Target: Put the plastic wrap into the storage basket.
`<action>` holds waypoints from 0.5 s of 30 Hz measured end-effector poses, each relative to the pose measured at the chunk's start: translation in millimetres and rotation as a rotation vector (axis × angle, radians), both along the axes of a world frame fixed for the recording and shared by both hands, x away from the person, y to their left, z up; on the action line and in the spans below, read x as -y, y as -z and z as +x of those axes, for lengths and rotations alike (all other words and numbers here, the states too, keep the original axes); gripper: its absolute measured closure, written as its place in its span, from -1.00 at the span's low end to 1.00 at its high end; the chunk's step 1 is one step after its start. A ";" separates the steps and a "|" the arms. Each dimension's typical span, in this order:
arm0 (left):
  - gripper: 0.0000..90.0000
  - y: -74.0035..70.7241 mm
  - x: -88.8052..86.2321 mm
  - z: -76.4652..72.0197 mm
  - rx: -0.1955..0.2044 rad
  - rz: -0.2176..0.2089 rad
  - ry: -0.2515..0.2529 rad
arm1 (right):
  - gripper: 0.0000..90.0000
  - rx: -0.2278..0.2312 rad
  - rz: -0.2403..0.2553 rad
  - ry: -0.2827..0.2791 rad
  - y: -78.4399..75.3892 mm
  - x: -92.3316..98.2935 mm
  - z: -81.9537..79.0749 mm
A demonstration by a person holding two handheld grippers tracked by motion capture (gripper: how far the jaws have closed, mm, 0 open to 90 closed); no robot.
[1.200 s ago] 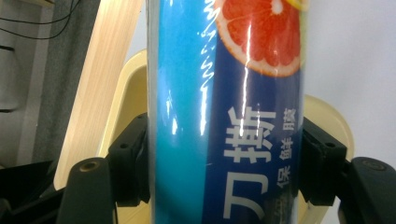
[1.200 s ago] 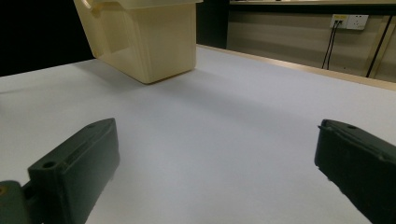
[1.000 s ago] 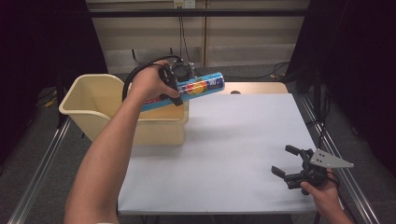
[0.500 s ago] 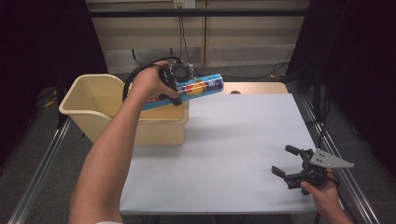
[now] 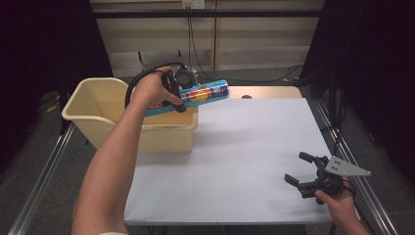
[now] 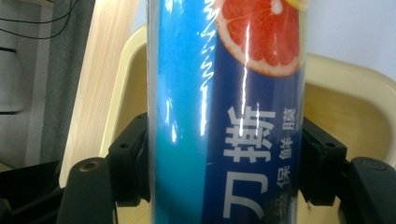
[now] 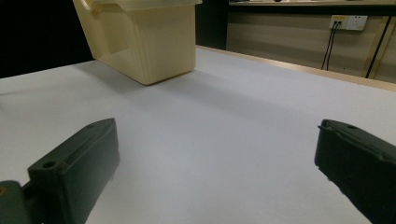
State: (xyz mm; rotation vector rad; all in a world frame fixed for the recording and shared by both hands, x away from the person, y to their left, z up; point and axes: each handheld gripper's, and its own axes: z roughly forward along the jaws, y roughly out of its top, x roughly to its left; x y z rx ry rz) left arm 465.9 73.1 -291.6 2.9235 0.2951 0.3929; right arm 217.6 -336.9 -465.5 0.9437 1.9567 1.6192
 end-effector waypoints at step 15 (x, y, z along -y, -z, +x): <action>-0.29 4.2 0.4 2.3 -0.014 -0.001 0.016 | -1.00 -0.003 -0.003 0.000 0.2 0.0 0.1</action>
